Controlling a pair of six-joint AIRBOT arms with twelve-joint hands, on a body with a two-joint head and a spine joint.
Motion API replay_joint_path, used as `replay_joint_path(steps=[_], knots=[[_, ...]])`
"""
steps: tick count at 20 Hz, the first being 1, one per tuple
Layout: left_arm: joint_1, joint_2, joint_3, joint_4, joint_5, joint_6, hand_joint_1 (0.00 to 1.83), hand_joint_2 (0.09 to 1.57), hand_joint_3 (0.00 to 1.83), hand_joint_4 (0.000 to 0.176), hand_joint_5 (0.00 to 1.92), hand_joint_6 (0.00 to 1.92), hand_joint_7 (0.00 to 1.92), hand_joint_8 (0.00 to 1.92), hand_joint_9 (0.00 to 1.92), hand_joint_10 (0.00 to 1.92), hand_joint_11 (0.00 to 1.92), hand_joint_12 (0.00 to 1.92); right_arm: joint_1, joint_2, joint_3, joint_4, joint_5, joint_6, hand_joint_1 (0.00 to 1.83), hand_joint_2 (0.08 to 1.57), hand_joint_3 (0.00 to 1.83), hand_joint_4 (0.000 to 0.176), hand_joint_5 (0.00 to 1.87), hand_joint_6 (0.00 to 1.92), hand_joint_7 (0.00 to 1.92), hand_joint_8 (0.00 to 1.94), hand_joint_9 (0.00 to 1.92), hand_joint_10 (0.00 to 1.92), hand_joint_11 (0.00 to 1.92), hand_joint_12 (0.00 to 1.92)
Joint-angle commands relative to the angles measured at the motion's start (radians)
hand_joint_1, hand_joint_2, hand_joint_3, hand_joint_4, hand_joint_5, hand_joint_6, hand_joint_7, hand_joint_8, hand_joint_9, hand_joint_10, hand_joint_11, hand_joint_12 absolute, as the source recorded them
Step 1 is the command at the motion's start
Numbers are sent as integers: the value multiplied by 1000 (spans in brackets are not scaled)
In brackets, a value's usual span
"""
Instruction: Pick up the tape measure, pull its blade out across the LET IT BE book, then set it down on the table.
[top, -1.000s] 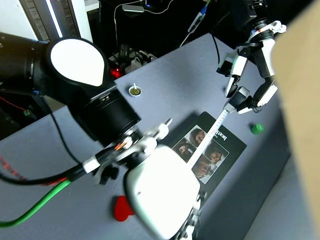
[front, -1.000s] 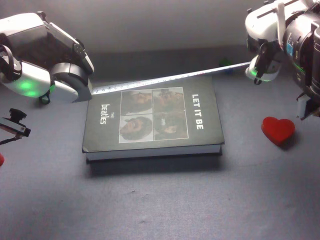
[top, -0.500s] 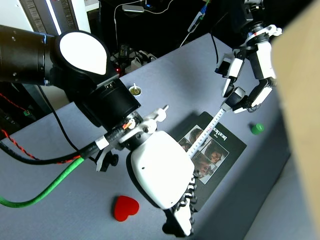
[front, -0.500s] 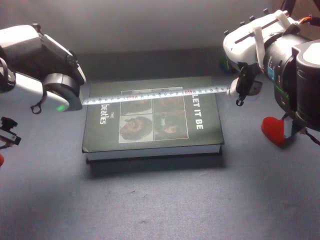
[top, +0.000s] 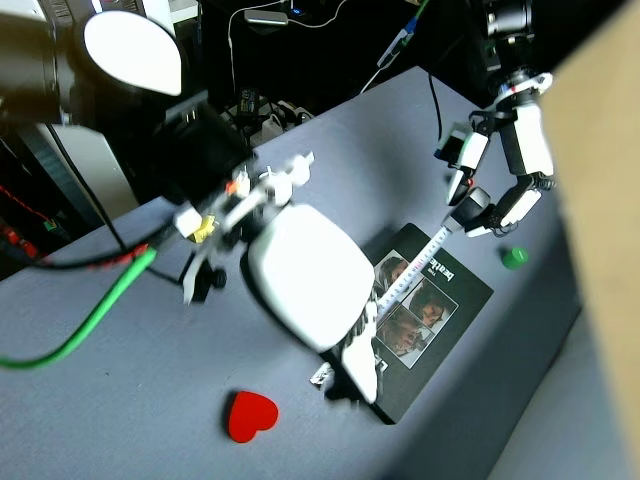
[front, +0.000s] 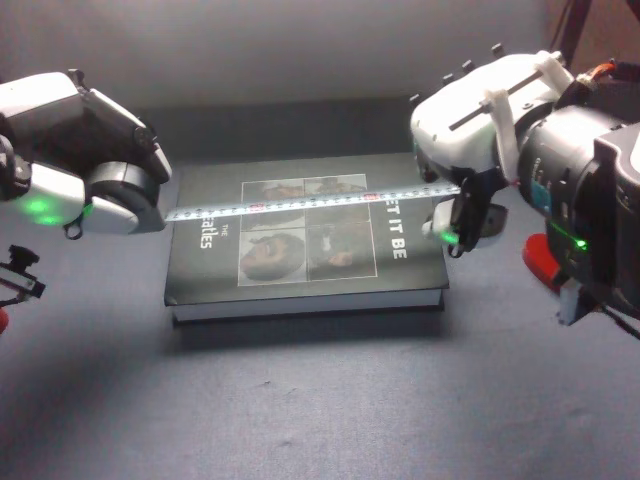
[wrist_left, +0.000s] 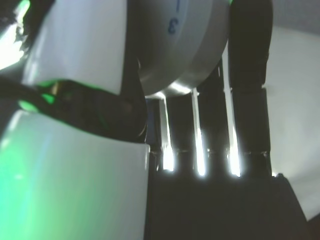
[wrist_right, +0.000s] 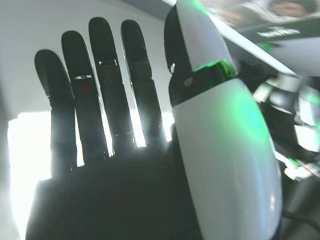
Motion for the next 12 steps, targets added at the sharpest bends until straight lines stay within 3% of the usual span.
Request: replay_joint_path(steps=[1,5,11,12], knots=[[-1,-8,16,-18,-143,-29,1393,1066,0,0,1015,645,1154,695,1013,1175,1063,953,23,7,-8,-92,-40,-2,843,1135,0,0,754,3,807,62,526,697,293,1323],[18,-38,98,147,-163,-177,1393,1064,0,0,1033,622,1160,689,1006,1182,1064,956,42,23,-56,-98,-52,24,839,1134,0,0,755,3,811,60,532,696,295,1321],[58,-84,184,163,-204,-197,1392,1069,1,0,1037,574,1142,726,998,1201,1057,961,16,21,-81,-147,-43,56,788,1125,0,0,715,0,773,34,504,665,283,1315],[63,-87,192,163,-202,-197,1391,1075,0,0,1015,603,1130,748,990,1215,1057,974,16,20,-81,-147,-42,58,687,1177,0,0,622,0,684,6,464,529,225,1268]])
